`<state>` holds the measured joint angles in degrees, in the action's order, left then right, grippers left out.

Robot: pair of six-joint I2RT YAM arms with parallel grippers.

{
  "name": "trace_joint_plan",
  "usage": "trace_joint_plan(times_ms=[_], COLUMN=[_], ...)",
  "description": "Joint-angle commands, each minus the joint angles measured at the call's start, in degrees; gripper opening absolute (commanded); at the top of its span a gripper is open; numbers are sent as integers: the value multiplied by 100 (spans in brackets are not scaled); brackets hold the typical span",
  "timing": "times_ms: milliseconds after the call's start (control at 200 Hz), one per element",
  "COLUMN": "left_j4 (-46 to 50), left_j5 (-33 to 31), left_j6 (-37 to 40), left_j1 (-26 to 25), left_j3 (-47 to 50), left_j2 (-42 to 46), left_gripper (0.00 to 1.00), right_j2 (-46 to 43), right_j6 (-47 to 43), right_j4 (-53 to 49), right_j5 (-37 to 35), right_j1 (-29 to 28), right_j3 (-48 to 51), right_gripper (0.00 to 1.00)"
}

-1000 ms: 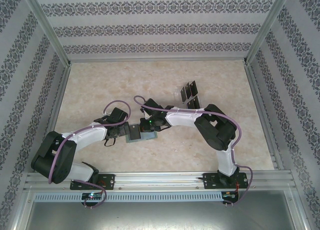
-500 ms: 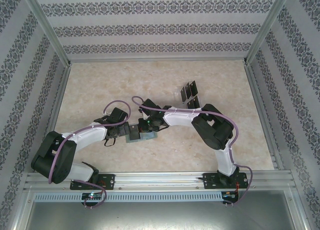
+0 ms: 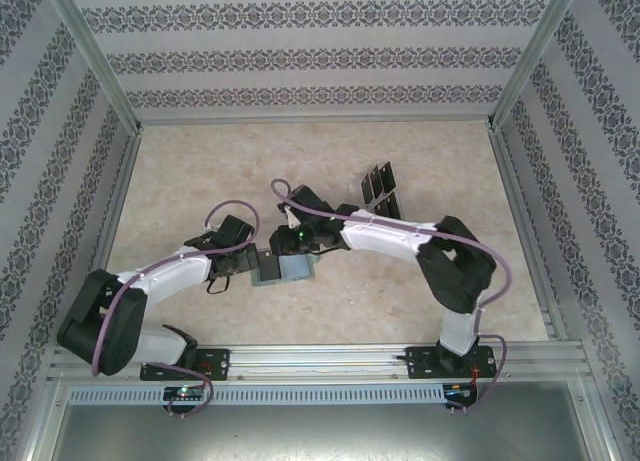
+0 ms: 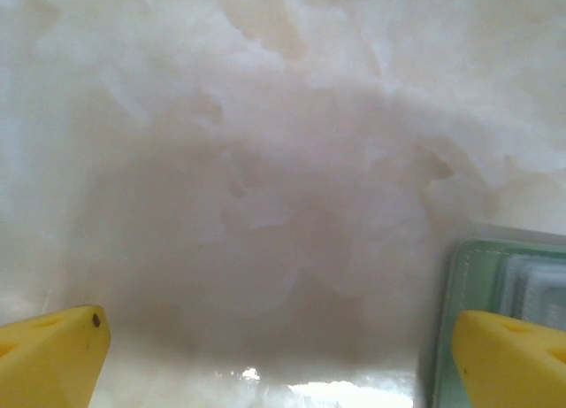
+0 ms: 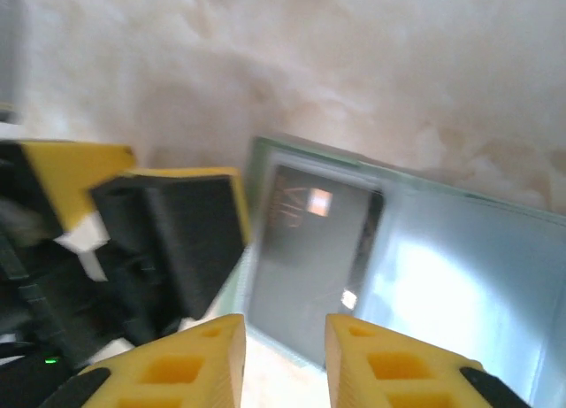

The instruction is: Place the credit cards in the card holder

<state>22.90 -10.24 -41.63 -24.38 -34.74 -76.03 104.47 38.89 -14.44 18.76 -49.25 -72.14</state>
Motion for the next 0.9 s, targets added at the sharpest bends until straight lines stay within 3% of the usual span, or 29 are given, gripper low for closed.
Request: trace_joint_plan(times_ms=[0, 215, 455, 580, 894], left_j4=[430, 365, -1016, -1605, -2129], left_j5=[-179, 62, 1367, 1787, 1976], left_j6=[14, 204, 320, 246, 239], left_j1=[-40, 3, 146, 170, 179], left_j3=[-308, -412, 114, 348, 467], left_j2=[488, 1025, 980, 789, 321], left_gripper=[100, 100, 100, 100, 100], right_j2=[-537, -1237, -1481, -1362, -748], right_j6=[-142, -273, -471, -523, -518], right_j4=[-298, -605, -790, -726, -233], right_j5=[-238, -733, -1080, -1209, -953], right_j1=[105, 240, 410, 485, 596], right_j3=[229, 674, 1104, 1291, 1380], right_gripper=[34, 45, 55, 56, 51])
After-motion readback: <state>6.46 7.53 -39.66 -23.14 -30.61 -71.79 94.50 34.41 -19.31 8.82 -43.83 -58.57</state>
